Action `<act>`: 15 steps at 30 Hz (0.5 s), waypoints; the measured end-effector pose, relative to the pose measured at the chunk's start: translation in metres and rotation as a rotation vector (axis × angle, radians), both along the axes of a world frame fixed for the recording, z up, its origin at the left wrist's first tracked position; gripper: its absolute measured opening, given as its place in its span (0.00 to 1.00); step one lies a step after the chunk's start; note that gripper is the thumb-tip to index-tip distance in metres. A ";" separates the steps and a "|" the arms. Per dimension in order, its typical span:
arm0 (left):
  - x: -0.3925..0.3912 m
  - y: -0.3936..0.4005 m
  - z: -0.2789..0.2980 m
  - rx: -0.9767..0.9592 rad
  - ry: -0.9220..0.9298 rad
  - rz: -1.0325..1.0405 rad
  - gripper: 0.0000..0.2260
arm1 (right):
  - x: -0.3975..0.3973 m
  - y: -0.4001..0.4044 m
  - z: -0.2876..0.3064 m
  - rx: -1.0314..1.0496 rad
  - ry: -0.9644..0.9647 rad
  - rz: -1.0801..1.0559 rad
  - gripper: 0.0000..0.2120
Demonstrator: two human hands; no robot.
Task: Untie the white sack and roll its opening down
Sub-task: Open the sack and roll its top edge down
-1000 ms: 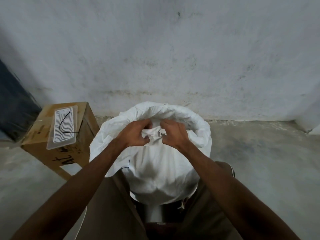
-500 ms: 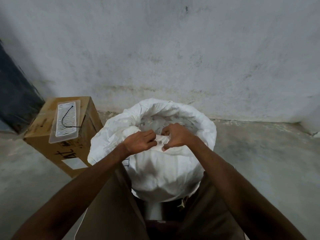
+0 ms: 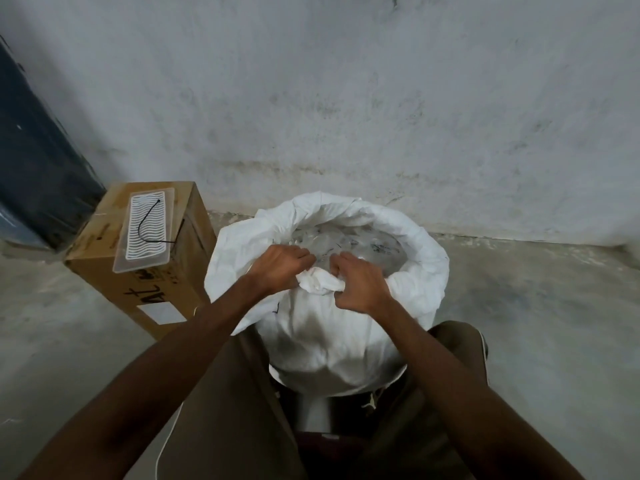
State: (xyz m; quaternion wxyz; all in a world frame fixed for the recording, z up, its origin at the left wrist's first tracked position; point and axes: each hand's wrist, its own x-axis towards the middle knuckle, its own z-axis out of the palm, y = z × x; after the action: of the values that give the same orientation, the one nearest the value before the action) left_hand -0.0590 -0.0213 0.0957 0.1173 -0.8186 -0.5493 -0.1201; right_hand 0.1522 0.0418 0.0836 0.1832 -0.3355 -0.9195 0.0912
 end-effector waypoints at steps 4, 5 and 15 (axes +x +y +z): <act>-0.008 -0.001 -0.018 0.308 0.073 -0.120 0.08 | -0.013 0.009 0.018 -0.301 -0.051 0.045 0.35; -0.008 -0.001 -0.022 0.313 0.074 -0.126 0.09 | -0.018 0.009 0.017 -0.310 -0.053 0.057 0.32; 0.029 -0.052 -0.007 0.130 -0.729 1.049 0.34 | -0.041 -0.013 -0.016 -0.010 0.083 -0.033 0.17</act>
State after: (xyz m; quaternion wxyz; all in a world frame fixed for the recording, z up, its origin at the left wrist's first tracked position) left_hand -0.0300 -0.0731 0.0883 0.0156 -0.3391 -0.8729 -0.3505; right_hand 0.1108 0.0292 0.0677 0.2211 -0.3474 -0.9050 0.1064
